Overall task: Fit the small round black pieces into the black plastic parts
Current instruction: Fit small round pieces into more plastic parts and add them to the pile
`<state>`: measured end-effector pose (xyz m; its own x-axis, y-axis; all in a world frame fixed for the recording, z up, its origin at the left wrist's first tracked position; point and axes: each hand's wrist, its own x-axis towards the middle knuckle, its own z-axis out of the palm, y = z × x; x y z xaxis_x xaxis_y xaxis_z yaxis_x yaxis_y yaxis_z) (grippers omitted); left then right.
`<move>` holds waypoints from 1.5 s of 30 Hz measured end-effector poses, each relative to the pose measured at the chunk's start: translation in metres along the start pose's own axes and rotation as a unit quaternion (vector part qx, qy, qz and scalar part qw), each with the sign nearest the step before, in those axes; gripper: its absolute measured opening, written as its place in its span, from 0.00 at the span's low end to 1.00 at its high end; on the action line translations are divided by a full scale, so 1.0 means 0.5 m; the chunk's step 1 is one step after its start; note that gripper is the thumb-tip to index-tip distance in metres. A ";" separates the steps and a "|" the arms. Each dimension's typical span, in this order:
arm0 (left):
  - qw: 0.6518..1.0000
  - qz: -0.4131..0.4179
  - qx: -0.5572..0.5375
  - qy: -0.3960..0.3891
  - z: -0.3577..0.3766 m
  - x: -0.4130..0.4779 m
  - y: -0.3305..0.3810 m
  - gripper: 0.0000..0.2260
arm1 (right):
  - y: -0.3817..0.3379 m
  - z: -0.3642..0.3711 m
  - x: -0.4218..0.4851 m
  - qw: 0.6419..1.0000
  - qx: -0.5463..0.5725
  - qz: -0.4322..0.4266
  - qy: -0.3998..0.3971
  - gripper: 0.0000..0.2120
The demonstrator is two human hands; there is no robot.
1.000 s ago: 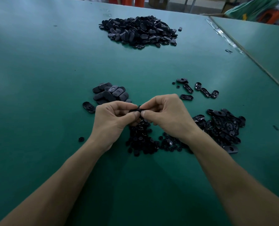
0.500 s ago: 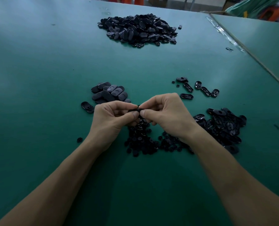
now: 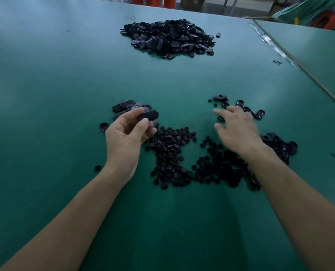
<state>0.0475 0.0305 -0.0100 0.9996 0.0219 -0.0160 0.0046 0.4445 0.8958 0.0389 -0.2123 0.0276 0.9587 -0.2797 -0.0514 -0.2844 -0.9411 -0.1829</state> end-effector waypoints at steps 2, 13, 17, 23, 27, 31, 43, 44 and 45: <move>1.000 -0.004 -0.019 0.020 0.004 0.004 -0.001 0.13 | 0.019 0.009 0.000 1.000 -0.010 0.002 -0.001 0.19; 0.996 0.036 0.087 0.002 0.001 -0.005 -0.008 0.16 | 0.008 0.001 -0.016 0.983 0.071 -0.071 0.152 0.13; 0.987 0.074 0.123 -0.075 0.000 -0.020 -0.009 0.08 | -0.048 -0.012 -0.054 0.924 0.369 -0.076 0.070 0.15; 0.977 0.061 0.153 -0.139 0.009 -0.032 0.001 0.12 | -0.123 0.005 -0.112 0.784 0.613 -0.085 -0.058 0.07; 0.973 0.062 0.166 -0.150 0.010 -0.034 0.000 0.07 | -0.126 0.014 -0.121 0.745 0.665 -0.030 -0.047 0.05; 0.967 0.071 0.183 -0.161 0.011 -0.034 -0.002 0.10 | -0.128 0.015 -0.125 0.756 0.653 -0.029 -0.042 0.03; 0.989 0.045 0.083 -0.111 0.001 -0.019 -0.006 0.08 | -0.095 0.033 -0.100 0.929 0.360 -0.061 0.054 0.06; 0.990 0.044 0.077 -0.108 0.001 -0.018 -0.006 0.08 | -0.088 0.035 -0.097 0.956 0.278 -0.071 0.064 0.09; 0.991 0.042 0.073 -0.105 0.001 -0.019 -0.006 0.08 | -0.083 0.037 -0.095 0.971 0.219 -0.078 0.057 0.12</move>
<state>0.0382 0.0283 -0.0123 0.9802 -0.1398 0.1402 -0.0903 0.3144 0.9450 0.0050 -0.1563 0.0193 0.9765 -0.1826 0.1146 -0.0830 -0.8091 -0.5818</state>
